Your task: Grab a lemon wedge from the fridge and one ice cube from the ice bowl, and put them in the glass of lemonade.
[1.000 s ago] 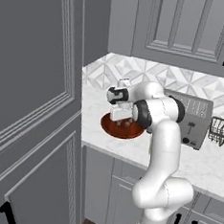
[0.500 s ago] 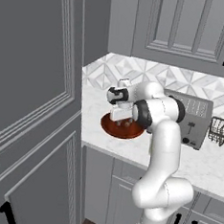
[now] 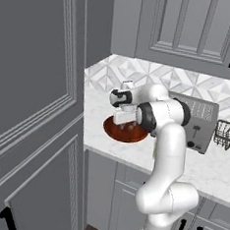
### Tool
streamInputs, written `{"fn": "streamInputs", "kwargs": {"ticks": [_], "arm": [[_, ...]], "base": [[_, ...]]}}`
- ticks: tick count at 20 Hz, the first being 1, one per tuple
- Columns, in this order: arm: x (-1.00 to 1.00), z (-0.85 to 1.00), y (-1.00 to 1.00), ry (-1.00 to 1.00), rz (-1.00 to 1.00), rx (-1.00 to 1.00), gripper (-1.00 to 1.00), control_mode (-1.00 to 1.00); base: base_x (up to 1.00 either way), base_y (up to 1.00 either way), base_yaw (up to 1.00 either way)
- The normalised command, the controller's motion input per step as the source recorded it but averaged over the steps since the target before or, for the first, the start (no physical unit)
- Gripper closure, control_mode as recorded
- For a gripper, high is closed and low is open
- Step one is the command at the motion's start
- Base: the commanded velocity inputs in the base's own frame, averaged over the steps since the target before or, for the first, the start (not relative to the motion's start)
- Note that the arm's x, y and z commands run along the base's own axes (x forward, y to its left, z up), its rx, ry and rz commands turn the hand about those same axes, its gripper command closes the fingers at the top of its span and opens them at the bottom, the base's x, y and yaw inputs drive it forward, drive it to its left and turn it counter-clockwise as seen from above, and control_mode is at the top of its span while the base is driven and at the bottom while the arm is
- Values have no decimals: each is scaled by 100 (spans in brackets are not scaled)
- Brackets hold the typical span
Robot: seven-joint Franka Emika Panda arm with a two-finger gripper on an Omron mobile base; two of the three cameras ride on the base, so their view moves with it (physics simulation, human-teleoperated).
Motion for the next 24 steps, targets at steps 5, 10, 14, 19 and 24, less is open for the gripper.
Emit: {"fn": "streamInputs", "kwargs": {"ticks": [5,10,14,19,24], "arm": [[-10,0,0,-4,0,0,-100,-100],[1,-31,0,-1,0,0,-100,-100],[0,-27,0,0,0,0,-100,-100],[-14,-2,0,-2,0,0,-100,-100],[-8,0,0,-1,0,0,-100,-100]], "base": [[0,0,0],[0,0,0],[0,0,0],[0,0,0],[0,0,0]]}}
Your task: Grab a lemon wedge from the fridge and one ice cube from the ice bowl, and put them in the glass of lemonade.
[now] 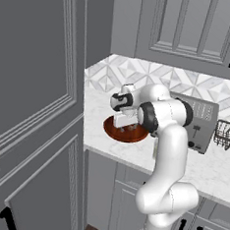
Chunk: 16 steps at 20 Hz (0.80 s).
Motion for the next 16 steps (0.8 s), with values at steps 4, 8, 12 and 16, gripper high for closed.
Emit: {"fn": "streamInputs", "kwargs": {"ticks": [4,8,12,16], "arm": [[0,0,0,0,0,0,-100,-100],[0,0,0,0,0,0,-100,-100],[0,0,0,0,0,0,100,-100],[0,0,0,0,0,0,100,-100]], "base": [[0,0,0],[0,0,0],[0,0,0],[0,0,0]]}}
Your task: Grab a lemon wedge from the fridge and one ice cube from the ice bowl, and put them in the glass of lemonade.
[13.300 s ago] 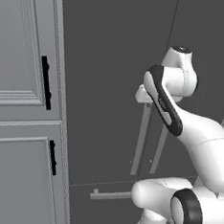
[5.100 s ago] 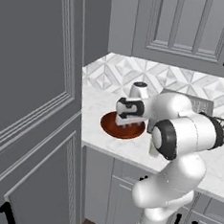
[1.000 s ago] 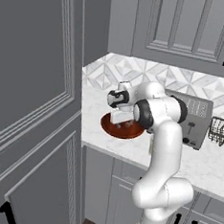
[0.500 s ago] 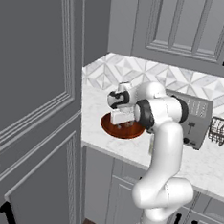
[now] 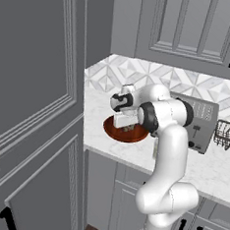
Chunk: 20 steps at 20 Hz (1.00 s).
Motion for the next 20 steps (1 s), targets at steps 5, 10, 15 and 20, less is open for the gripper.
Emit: {"fn": "streamInputs", "kwargs": {"ticks": [5,10,15,20], "arm": [[0,0,0,2,0,0,100,-100],[0,0,0,0,0,0,100,-100],[0,29,-12,-8,0,1,100,-100],[-1,39,-9,-14,-1,2,100,-100]], "base": [[0,0,0],[0,0,0],[0,0,0],[0,0,0]]}}
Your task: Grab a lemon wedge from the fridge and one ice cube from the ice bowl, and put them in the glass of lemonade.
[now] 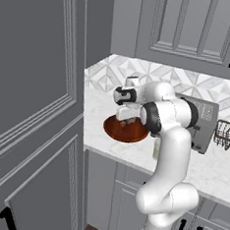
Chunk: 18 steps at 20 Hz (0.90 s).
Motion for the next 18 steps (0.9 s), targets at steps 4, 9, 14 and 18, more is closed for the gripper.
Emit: {"fn": "streamInputs", "kwargs": {"ticks": [4,9,14,18], "arm": [[0,30,0,-11,0,0,100,-100],[3,35,0,-6,0,1,100,-100],[-80,21,-15,0,0,7,100,-100],[-100,40,-17,0,-1,7,100,-100]], "base": [[0,0,0],[0,0,0],[0,0,0],[0,0,0]]}}
